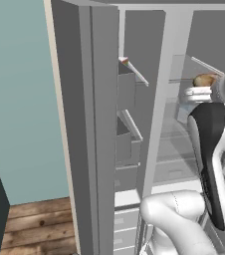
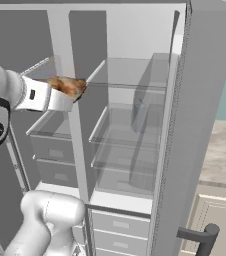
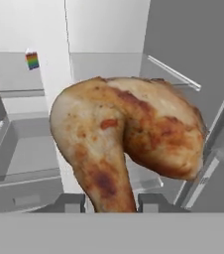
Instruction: Pick up the frozen chicken drumstick from the freezer, place it on any shelf in the fridge, and close the fridge and freezer doors when done.
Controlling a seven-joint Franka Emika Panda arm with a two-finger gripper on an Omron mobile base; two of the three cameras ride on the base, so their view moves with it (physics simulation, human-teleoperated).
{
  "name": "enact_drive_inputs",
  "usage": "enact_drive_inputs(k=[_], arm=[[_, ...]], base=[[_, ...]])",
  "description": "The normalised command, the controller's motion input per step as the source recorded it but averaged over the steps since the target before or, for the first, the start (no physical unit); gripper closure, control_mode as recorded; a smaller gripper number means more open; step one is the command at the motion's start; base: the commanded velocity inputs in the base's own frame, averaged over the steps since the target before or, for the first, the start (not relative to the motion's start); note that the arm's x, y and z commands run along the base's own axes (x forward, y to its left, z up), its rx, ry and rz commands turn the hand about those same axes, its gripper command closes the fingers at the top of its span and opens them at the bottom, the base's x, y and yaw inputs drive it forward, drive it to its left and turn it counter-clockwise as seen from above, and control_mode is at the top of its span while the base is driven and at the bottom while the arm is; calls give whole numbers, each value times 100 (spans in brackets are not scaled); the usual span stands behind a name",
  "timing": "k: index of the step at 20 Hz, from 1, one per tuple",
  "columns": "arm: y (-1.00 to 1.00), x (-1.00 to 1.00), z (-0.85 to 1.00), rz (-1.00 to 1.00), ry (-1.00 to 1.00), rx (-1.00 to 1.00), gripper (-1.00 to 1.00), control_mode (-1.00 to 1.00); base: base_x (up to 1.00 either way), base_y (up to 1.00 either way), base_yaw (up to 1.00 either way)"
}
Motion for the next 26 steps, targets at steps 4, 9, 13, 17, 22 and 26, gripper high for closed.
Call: enact_drive_inputs(k=[4, 9, 13, 17, 22, 26], arm=[[-94, 44, 4, -2, 1, 0, 100, -100], [-64, 68, 0, 0, 0, 0, 100, -100], [-45, 81, 0, 0, 0, 0, 100, -100], [-31, 94, 0, 0, 0, 0, 100, -100], [-42, 93, 0, 0, 1, 0, 100, -100], [-33, 92, 0, 0, 6, 0, 100, -100]], base=[[0, 0, 0], [0, 0, 0], [0, 0, 0], [0, 0, 0], [0, 0, 0], [0, 0, 0]])
